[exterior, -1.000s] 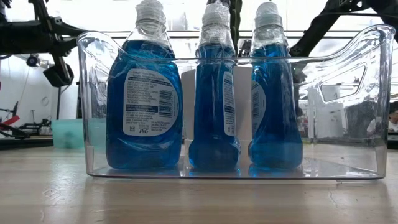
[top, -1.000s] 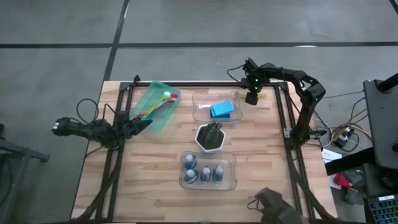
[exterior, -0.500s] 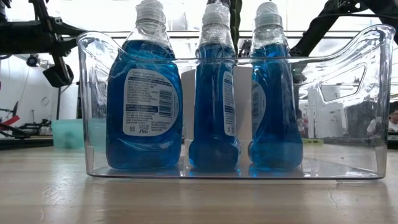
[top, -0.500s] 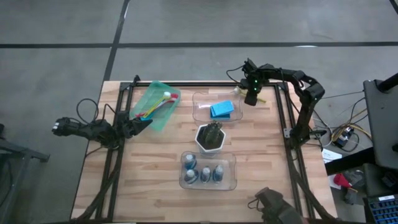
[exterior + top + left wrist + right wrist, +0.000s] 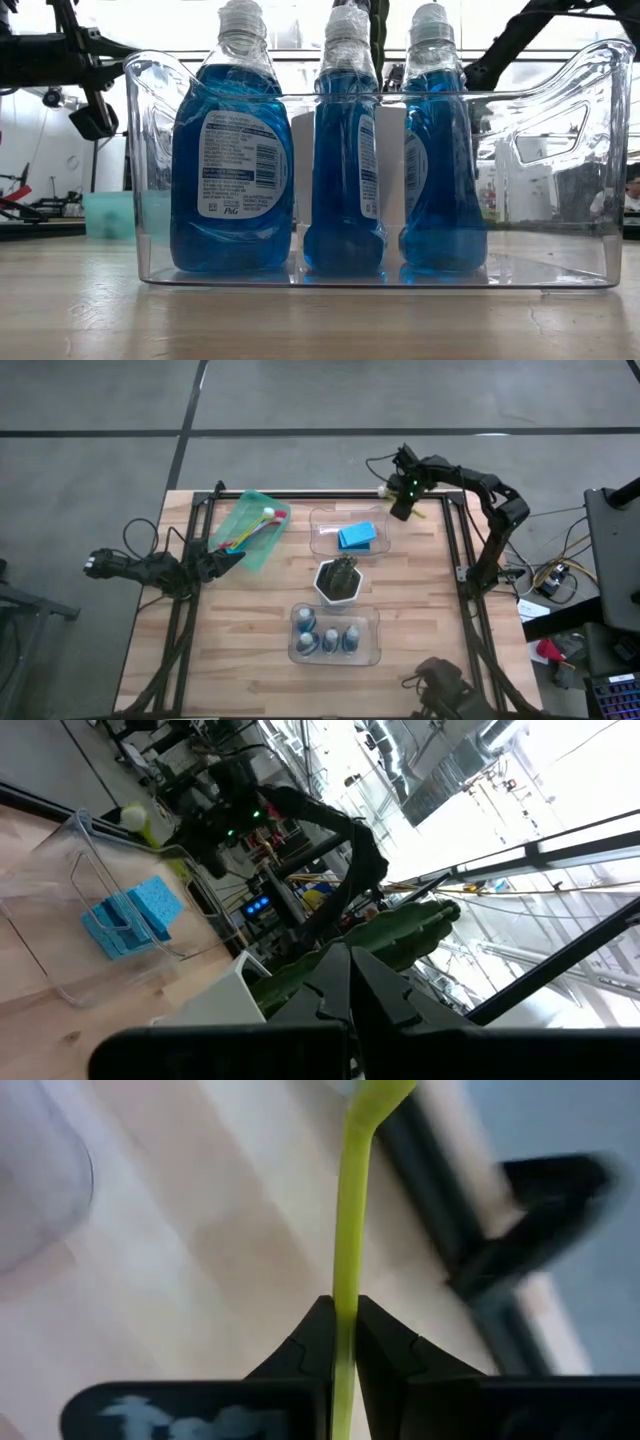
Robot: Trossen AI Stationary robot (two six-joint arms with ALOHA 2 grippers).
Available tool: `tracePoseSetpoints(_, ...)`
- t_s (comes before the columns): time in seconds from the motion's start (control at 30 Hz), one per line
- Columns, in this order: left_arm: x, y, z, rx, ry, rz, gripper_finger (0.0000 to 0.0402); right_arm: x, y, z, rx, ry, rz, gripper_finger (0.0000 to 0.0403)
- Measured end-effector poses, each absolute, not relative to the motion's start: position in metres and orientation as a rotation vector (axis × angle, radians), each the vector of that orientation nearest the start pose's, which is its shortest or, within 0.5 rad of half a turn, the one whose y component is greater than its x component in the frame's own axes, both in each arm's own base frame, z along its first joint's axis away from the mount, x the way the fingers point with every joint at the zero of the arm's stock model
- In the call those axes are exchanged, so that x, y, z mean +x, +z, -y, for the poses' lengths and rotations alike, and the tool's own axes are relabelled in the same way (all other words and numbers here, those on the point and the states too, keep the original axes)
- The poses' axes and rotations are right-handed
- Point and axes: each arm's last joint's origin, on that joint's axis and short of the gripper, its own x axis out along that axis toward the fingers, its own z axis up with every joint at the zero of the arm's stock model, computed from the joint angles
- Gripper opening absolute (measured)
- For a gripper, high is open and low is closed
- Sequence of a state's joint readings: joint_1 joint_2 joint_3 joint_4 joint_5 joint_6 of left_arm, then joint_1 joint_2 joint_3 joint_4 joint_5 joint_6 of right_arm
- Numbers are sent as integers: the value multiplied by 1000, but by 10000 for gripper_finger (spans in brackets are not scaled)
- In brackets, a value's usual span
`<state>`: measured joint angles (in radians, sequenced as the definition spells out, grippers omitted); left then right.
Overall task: Pick & Place Kitchen Sink Supplies
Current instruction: Put the light green dishwashing brush into the light blue bin
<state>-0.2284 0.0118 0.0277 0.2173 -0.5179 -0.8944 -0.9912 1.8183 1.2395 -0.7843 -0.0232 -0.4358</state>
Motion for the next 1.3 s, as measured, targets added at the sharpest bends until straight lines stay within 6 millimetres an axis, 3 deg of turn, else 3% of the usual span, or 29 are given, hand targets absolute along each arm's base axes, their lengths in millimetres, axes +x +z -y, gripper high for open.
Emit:
tracePoseSetpoints(0.33,91,192,7,-962,175,330,5,194,274,290,286,-680,-1110,18)
tracePoseSetpoints(0.6,91,192,7,-963,174,331,5,203,351,270,272,-703,-836,17)
tracePoseSetpoints(0.8,91,192,7,-958,176,330,5,218,389,251,324,-633,-669,17)
tracePoseSetpoints(1.0,91,192,6,-1020,180,347,5,245,424,221,277,-538,-543,17)
tracePoseSetpoints(1.3,91,192,6,-1012,184,347,5,289,454,174,328,-393,-353,17)
